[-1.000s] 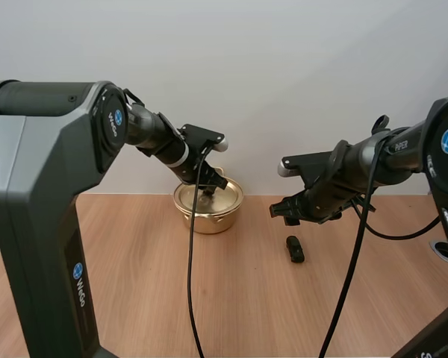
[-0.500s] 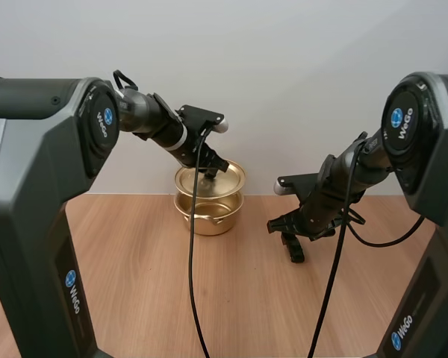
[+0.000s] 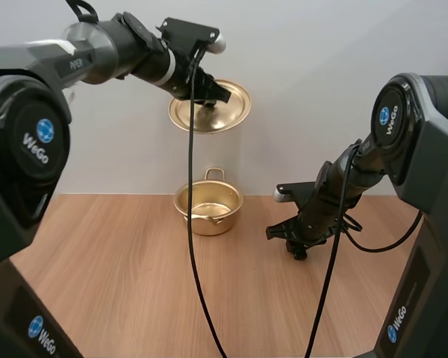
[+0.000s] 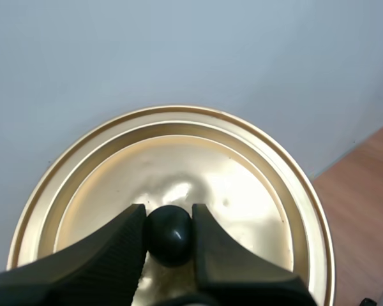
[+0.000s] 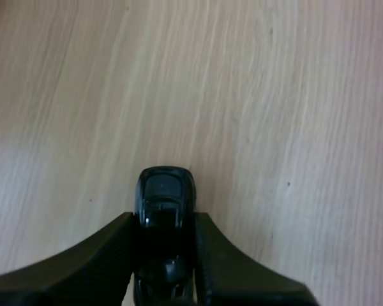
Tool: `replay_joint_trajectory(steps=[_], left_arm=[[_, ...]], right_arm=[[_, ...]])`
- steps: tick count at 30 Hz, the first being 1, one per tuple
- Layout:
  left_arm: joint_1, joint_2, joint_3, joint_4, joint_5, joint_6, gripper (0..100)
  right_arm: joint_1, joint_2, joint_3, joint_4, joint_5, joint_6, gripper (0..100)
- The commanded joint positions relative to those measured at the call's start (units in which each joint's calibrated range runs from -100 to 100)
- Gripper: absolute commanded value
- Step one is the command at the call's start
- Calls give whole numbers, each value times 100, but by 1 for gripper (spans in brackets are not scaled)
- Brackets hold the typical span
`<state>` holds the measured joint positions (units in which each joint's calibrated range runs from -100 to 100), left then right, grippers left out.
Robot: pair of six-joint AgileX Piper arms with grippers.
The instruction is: Open the pot, put the car inside, and close it
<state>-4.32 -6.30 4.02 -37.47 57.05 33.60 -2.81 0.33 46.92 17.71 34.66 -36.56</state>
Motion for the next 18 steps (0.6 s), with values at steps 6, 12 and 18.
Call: replay_joint_trajectory(steps=[6, 12, 18], left_arm=[[2, -734, -173, -46, 8, -300, 0], [2, -1098, -173, -173, 8, -300, 0], [26, -1481, -326, -197, -73, -300, 0]], right_arm=[[140, -208, -1284, 486, 832, -318, 0], [759, -129, -2362, 545, 1036, -607, 0], [1162, 515, -3022, 504, 1079, -607, 0]])
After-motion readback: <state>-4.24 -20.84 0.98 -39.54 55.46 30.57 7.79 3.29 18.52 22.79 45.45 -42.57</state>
